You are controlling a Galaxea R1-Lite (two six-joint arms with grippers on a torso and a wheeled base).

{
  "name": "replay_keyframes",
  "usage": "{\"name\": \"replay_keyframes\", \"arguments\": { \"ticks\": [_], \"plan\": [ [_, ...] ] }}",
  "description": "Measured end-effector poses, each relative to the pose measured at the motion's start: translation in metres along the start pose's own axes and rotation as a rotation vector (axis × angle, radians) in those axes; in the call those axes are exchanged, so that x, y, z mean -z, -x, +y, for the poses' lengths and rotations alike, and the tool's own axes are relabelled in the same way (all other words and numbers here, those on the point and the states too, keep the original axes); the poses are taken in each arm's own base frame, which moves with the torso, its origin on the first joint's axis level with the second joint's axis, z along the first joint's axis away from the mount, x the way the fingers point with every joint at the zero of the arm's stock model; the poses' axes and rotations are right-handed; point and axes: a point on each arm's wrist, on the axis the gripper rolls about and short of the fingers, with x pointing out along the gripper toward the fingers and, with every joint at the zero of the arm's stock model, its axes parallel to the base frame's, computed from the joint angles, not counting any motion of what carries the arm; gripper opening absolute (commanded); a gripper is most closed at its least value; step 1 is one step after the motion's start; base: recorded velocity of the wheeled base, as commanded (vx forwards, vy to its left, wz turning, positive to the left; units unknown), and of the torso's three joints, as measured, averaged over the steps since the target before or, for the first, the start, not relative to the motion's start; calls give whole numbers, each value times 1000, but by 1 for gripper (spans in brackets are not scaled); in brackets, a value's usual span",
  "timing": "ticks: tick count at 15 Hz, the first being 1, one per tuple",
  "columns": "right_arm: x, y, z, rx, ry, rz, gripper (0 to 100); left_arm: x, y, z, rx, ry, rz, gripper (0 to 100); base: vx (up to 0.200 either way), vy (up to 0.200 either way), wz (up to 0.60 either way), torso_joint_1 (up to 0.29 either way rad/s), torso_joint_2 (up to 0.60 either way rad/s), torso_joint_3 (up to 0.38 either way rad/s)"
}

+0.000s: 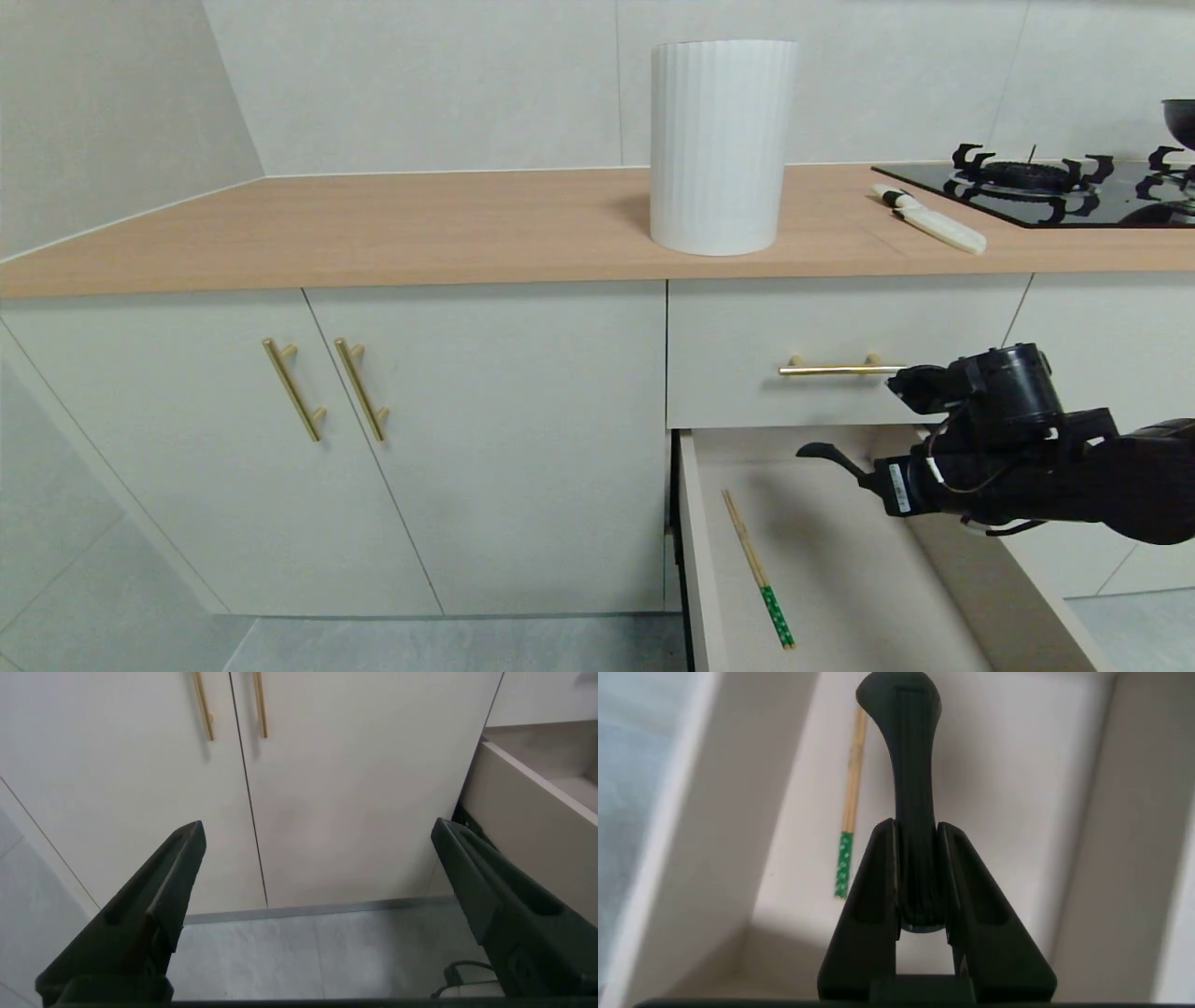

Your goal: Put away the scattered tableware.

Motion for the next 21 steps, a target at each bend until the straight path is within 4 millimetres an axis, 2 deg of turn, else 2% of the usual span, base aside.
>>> {"name": "replay_keyframes", "arguments": {
  "ticks": [6, 9, 16, 21],
  "plan": [
    [28, -77, -6, 89, -23, 36, 0, 0, 0, 0, 0, 0, 0, 100, 0, 0, 0, 0, 0, 0],
    [45, -102, -4, 111, -48, 78, 0, 0, 0, 0, 0, 0, 0, 100, 0, 0, 0, 0, 0, 0],
    [73, -132, 1, 157, -21, 155, 0, 0, 0, 0, 0, 0, 0, 100, 0, 0, 0, 0, 0, 0],
    [80, -143, 0, 170, -22, 175, 0, 0, 0, 0, 1, 0, 0, 100, 0, 0, 0, 0, 0, 0]
  ]
}}
